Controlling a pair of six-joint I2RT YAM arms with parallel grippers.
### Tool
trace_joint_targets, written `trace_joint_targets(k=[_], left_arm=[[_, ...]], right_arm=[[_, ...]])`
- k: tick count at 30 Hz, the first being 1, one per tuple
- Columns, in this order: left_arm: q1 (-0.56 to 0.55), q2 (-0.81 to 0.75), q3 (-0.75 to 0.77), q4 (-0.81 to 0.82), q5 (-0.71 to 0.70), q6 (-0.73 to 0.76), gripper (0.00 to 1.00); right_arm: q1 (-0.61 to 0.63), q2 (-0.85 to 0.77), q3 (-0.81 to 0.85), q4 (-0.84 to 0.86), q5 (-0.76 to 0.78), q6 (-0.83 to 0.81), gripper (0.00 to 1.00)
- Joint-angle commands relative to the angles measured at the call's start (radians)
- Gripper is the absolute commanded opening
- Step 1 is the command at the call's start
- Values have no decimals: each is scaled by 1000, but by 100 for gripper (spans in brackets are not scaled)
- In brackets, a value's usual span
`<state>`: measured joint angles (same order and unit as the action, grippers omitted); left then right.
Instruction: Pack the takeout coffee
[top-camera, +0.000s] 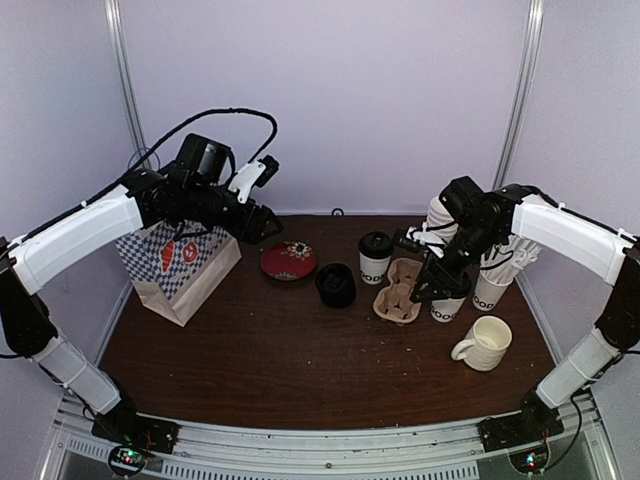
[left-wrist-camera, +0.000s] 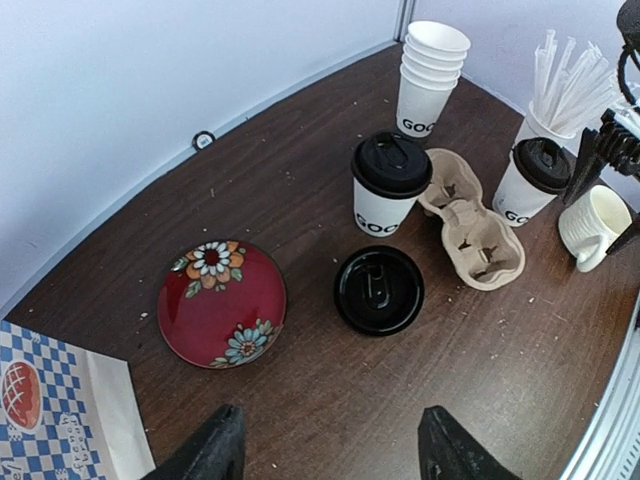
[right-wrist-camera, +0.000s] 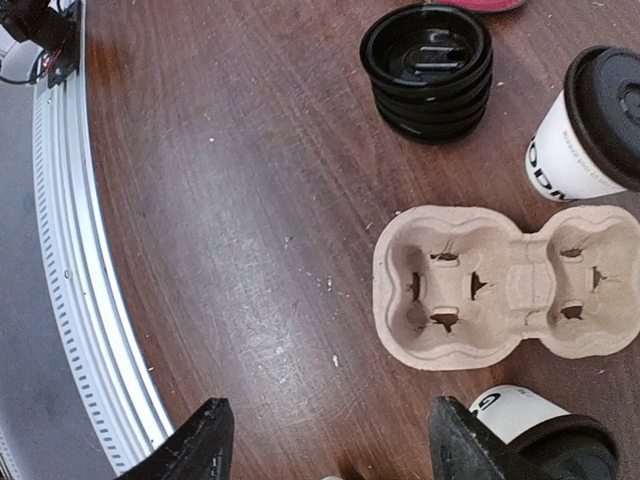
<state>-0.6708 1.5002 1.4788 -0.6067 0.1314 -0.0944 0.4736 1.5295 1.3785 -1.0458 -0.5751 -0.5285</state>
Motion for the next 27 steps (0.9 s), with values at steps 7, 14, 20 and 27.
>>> trace_joint_targets(k=[7, 14, 20, 27], left_arm=[[-61, 81, 127, -102, 37, -71, 54], [-67, 31, 423, -359, -351, -12, 63], [68, -75, 480, -429, -561, 25, 68], [406, -185, 335, -416, -500, -74, 80]], right_arm=[[38, -33, -162, 163, 43, -57, 61], [75, 39, -204, 176, 33, -81, 62], [86, 36, -201, 175, 37, -90, 64], [88, 19, -209, 181, 34, -93, 65]])
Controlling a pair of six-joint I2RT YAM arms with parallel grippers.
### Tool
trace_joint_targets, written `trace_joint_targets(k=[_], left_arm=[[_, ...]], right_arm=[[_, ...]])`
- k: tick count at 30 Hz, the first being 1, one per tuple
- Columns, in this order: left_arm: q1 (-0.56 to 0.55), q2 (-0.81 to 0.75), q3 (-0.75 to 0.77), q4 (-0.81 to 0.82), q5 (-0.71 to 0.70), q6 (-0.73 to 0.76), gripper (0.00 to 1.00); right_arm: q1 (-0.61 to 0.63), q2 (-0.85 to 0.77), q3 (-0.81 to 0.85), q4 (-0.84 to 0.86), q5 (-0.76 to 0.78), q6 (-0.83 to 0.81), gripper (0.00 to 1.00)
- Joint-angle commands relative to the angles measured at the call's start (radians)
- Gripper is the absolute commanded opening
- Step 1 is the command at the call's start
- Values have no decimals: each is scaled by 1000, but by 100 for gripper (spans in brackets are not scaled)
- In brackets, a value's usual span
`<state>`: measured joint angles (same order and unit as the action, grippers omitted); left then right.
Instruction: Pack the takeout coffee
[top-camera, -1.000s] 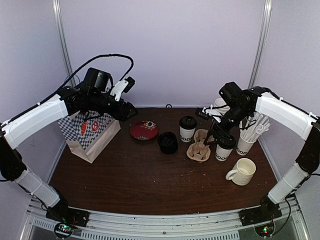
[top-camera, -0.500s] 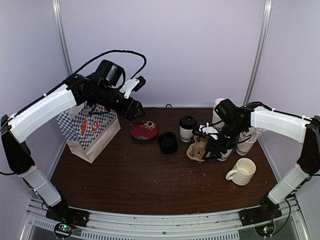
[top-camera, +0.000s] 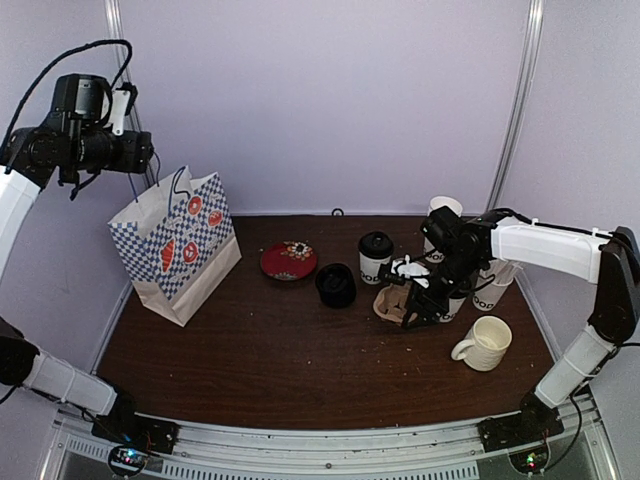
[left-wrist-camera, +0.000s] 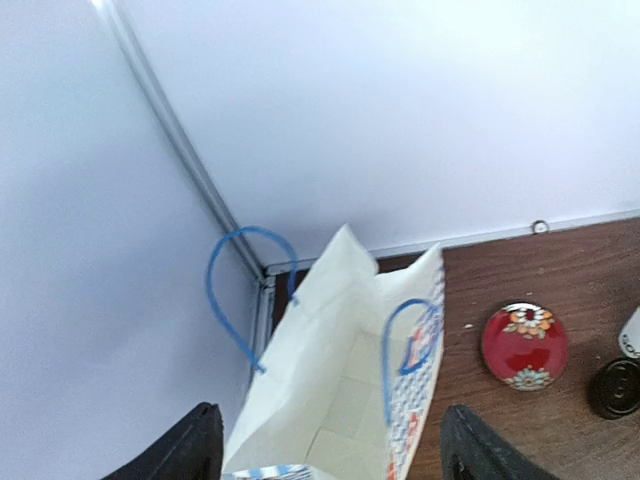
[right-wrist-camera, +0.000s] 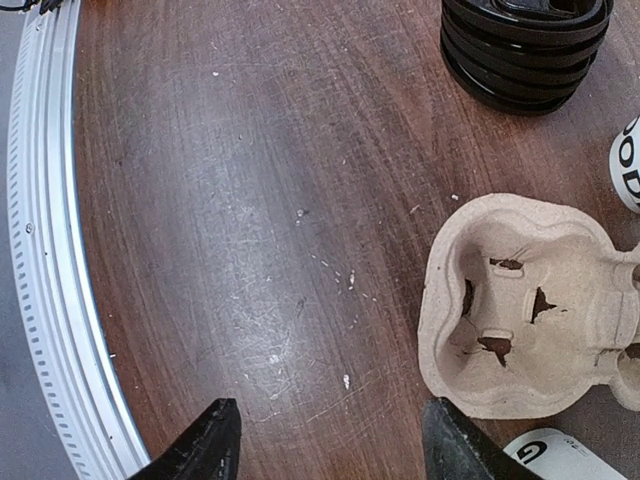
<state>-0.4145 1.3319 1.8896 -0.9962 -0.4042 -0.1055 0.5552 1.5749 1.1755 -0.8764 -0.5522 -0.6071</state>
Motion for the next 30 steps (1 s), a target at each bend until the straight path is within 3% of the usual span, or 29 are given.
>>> trace_joint_targets(k=[1, 7, 14, 25, 30], left_arm=[[208, -16, -92, -31, 93, -80, 83], [449, 163, -70, -122, 353, -93, 87], [509, 257, -93, -43, 404, -62, 80], [510, 341, -79, 22, 455, -1, 39], [508, 338, -56, 16, 515, 11, 13]], right_arm=[[6, -29, -7, 11, 10, -14, 66], [6, -36, -8, 9, 1, -19, 67], [6, -50, -19, 13, 7, -24, 68], [8, -27, -14, 5, 28, -24, 68], [7, -34, -14, 4, 30, -20, 68]])
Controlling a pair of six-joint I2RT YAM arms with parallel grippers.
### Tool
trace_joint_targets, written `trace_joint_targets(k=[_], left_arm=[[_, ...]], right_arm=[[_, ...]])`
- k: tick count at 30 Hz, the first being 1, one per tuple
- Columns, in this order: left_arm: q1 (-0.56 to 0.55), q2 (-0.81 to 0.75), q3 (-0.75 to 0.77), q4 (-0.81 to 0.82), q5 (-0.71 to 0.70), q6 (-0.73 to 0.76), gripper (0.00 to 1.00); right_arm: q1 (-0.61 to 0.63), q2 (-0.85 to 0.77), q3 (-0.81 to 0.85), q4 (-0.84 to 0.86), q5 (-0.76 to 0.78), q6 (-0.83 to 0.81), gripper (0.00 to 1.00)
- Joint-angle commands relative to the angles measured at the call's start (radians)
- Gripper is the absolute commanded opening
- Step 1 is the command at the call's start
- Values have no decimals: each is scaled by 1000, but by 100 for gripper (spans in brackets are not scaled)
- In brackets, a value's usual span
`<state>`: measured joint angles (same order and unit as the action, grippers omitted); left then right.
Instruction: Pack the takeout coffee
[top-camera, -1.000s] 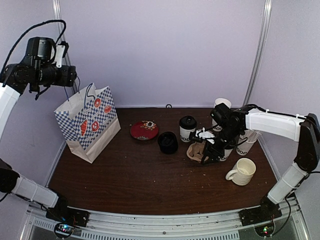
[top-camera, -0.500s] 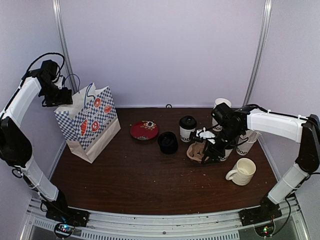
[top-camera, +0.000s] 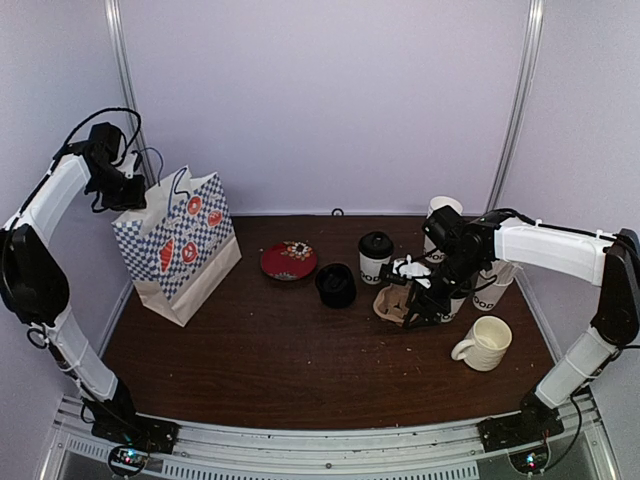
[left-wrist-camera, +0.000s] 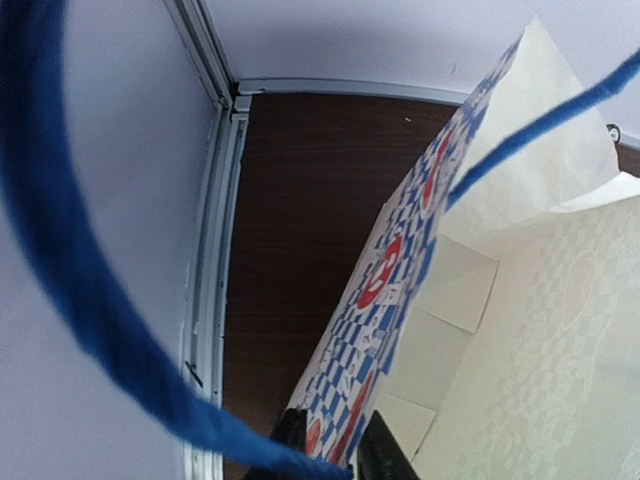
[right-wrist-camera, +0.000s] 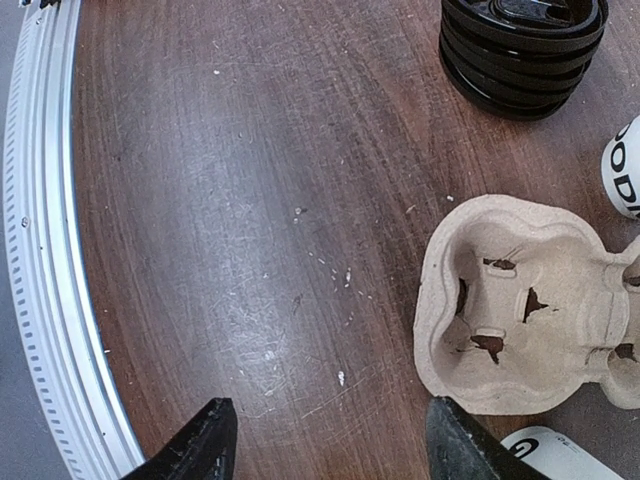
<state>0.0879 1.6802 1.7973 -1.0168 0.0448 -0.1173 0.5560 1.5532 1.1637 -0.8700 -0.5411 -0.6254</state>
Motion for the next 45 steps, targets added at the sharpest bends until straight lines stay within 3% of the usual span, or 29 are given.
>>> trace_joint_targets(k=[1, 4, 13, 18, 23, 34, 40, 45], left_arm=[[6, -27, 31, 37, 76, 20, 11], [6, -103, -9, 52, 107, 10, 0], [-2, -448, -234, 107, 363, -90, 0], [-48, -557, -307, 76, 563, -121, 0], [-122, -606, -332, 18, 662, -110, 0], [-220, -614, -351, -139, 705, -67, 0], [-235, -613, -404, -128, 695, -43, 0], [-236, -591, -414, -117, 690, -37, 0]], right_arm=[[6, -15, -6, 1, 18, 0, 68], [6, -17, -14, 9, 9, 7, 68], [-4, -13, 38, -48, 53, 30, 67], [2, 15, 23, -53, 106, 35, 71], [39, 65, 28, -47, 210, 14, 76], [82, 267, 155, 7, 303, 36, 78], [124, 310, 168, -35, 232, -29, 77], [168, 270, 139, -177, 159, -128, 74]])
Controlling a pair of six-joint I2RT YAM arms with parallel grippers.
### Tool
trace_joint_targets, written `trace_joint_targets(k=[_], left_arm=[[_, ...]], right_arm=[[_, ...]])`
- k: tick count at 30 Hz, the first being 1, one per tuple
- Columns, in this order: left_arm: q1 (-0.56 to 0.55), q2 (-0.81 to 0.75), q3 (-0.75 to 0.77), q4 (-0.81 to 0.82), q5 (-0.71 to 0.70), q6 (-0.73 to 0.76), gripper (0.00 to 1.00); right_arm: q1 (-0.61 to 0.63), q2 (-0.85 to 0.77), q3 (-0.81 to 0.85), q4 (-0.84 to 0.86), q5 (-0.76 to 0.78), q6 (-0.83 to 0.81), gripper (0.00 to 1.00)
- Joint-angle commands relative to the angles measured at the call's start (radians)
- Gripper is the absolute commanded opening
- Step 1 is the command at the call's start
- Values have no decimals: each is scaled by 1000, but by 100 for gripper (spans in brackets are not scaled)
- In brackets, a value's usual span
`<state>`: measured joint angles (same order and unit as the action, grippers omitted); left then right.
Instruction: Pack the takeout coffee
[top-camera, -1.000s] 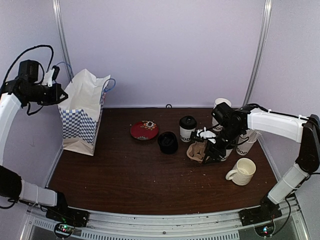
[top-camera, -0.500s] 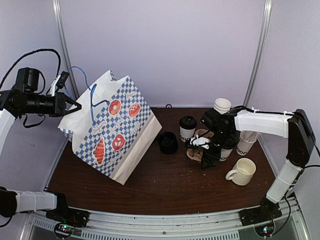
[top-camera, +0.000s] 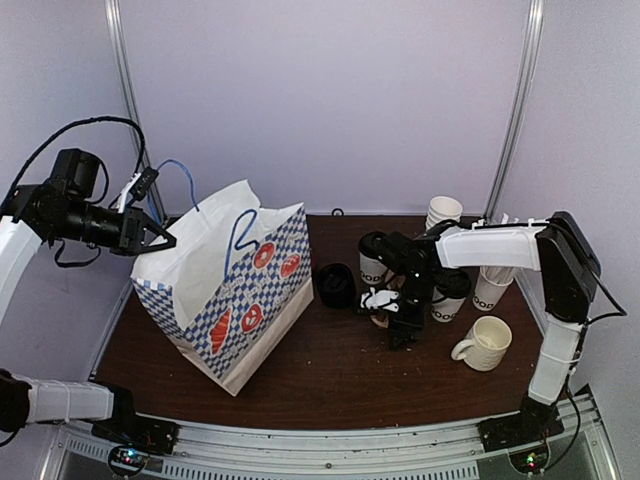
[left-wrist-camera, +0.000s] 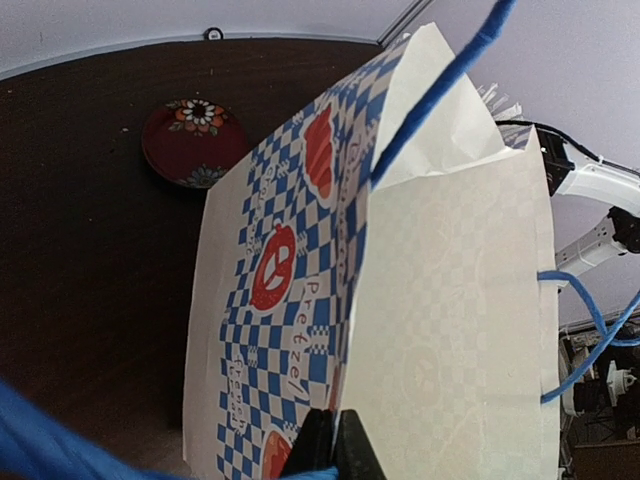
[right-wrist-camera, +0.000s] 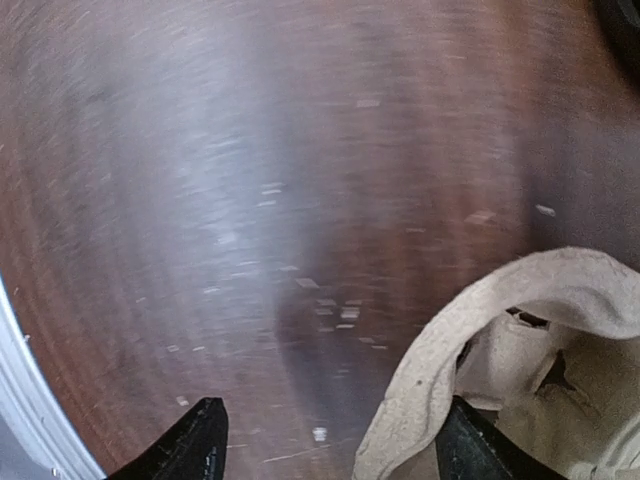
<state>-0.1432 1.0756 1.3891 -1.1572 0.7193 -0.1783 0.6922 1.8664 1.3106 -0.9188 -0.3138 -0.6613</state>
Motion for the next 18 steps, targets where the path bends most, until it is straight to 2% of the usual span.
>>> trace_joint_targets(k=[1, 8, 18], left_arm=[[-4, 18, -6, 27, 17, 27, 0], [-6, 56, -22, 53, 19, 41, 0], [-13, 76, -27, 54, -16, 43, 0]], right_arm=[[41, -62, -25, -160, -77, -117, 74], [87, -136, -166, -295, -3, -195, 74], [45, -170, -257, -277, 238, -180, 75]])
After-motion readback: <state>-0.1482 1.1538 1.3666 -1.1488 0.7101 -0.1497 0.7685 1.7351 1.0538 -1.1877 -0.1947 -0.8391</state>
